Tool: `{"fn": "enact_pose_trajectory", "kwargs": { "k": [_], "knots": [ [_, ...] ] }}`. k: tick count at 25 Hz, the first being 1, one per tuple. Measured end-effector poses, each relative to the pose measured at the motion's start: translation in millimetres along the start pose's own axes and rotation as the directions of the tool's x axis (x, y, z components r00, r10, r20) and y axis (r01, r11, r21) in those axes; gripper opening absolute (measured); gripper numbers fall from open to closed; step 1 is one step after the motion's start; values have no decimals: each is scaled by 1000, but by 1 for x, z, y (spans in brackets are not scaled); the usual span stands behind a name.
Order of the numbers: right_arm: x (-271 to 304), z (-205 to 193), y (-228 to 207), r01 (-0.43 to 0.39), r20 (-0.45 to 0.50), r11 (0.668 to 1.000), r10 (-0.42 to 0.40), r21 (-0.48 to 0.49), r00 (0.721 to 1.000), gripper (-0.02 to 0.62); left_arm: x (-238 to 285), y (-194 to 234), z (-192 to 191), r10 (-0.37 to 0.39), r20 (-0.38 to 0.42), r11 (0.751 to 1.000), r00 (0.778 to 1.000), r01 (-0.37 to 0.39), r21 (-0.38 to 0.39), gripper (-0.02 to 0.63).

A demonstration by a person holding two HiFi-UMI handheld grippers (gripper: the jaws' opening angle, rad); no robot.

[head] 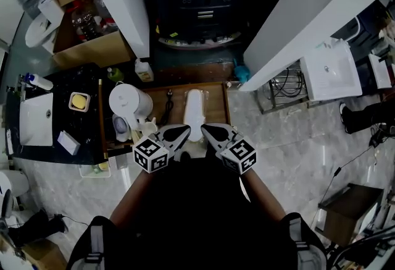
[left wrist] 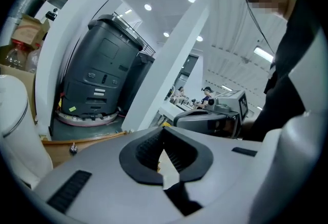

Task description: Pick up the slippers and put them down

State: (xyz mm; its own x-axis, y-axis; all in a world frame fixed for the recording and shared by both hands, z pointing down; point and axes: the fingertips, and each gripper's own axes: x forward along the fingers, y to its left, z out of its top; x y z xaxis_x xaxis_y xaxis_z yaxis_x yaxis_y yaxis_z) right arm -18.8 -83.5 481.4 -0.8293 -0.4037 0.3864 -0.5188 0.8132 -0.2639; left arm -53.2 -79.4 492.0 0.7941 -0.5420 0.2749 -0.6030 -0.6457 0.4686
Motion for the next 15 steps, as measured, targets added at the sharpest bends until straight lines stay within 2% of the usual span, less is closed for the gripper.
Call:
{"fn": "enact_pose_trajectory", "kwargs": {
  "k": [9, 15],
  "knots": [
    [-4, -2, 20, 7, 5, 999, -7, -33, 1000, 8, -11, -13, 2, -48, 3, 998, 999, 48, 40, 11],
    [-4, -9, 30, 7, -10, 998, -8, -66, 1000, 8, -13, -10, 2, -51, 2, 998, 999, 51, 44, 11]
  ]
}}
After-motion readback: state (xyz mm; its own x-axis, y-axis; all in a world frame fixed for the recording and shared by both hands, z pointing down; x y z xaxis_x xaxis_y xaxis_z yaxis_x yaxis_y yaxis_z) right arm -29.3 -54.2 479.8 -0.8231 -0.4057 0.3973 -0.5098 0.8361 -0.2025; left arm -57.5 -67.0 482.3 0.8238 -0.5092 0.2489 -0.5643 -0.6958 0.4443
